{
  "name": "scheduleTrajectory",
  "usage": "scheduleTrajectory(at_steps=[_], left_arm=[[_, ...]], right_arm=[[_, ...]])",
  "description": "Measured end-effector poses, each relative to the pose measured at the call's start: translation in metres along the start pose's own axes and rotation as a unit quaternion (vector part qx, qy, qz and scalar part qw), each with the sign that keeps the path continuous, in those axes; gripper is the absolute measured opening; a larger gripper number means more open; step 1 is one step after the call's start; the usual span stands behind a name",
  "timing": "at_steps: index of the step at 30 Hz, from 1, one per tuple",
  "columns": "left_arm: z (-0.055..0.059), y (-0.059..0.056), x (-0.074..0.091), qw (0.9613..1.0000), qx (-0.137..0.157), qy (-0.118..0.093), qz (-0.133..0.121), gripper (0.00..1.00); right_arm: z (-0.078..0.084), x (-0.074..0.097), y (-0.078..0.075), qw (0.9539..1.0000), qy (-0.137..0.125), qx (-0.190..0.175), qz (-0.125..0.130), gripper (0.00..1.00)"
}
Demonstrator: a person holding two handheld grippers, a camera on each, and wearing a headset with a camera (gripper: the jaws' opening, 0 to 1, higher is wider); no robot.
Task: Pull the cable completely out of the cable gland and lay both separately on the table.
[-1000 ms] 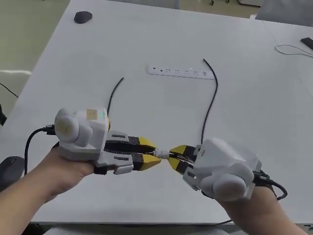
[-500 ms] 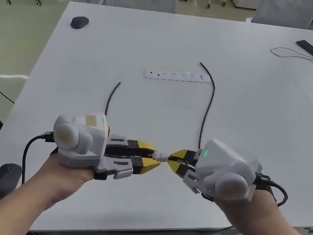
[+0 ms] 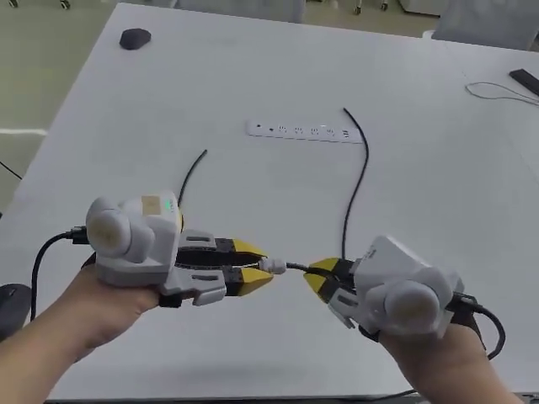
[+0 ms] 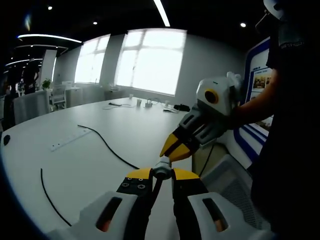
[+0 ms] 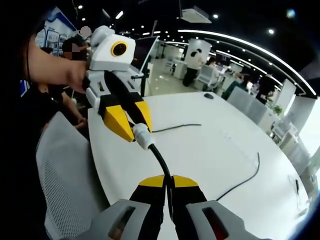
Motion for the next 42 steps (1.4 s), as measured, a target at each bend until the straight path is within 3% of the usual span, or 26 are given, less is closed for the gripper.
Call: scheduleTrajectory(at_steps=[5,11,14,20,23,28,30,32,33,35,37,38,39,42], left_arm=[[0.000,0.001,0.001,1.0000,0.007,-0.004,-0.004,0.15],[-0.001,0.000,0.003,0.9999,0.013,-0.004,0.000,0.15],[0.000,-0.001,0.002,0.9996,0.024,-0.013,-0.001,0.15],[0.000,-0.007,-0.003,0.9996,0.023,-0.016,-0.002,0.15],[-0.002,-0.007,-0.003,0.9994,0.025,-0.024,-0.007,0.15],[-0.003,-0.008,-0.007,0.9992,0.023,-0.028,-0.013,0.15],[-0.003,-0.009,-0.008,0.9994,0.020,-0.026,-0.015,0.14],[-0.002,-0.010,-0.010,0.9994,0.015,-0.025,-0.017,0.14],[-0.002,-0.011,-0.011,0.9994,0.014,-0.026,-0.018,0.14],[-0.002,-0.011,-0.011,0.9993,0.015,-0.027,-0.020,0.14],[-0.002,-0.011,-0.011,0.9994,0.015,-0.026,-0.020,0.15],[-0.002,-0.010,-0.010,0.9994,0.012,-0.024,-0.022,0.15],[-0.002,-0.010,-0.010,0.9993,0.011,-0.025,-0.025,0.15],[-0.003,-0.006,-0.007,0.9990,0.015,-0.030,-0.031,0.15]], right_arm=[[0.009,0.000,-0.004,0.9990,0.009,-0.043,0.010,0.00],[0.024,0.001,-0.012,0.9972,0.026,-0.066,0.021,0.00],[0.034,0.003,-0.017,0.9932,0.036,-0.106,0.033,0.00],[0.052,0.004,-0.021,0.9879,0.055,-0.138,0.044,0.00],[0.061,0.004,-0.022,0.9769,0.053,-0.199,0.057,0.00],[0.076,0.002,-0.020,0.9588,0.050,-0.271,0.070,0.00],[0.080,0.001,-0.016,0.9559,0.051,-0.281,0.069,0.00],[0.082,-0.001,-0.011,0.9488,0.048,-0.304,0.070,0.00],[0.083,-0.001,-0.008,0.9432,0.046,-0.322,0.070,0.00],[0.085,-0.001,-0.007,0.9394,0.039,-0.334,0.069,0.00],[0.085,0.000,-0.005,0.9407,0.039,-0.330,0.070,0.00],[0.085,0.001,-0.004,0.9468,0.038,-0.311,0.071,0.00],[0.083,0.002,-0.004,0.9485,0.036,-0.306,0.072,0.00],[0.083,0.004,-0.001,0.9503,0.032,-0.303,0.065,0.00]])
Point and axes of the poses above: the centre of the closed fingertips' face, and the gripper's own axes: x roughly backward along the fingers, y roughly to its left, z roughly out of its underside, the point moved 7 cm from there along x, roughly backward along the fingers, and after that the axes turned 4 degrees about x, right-handed, at the moved point
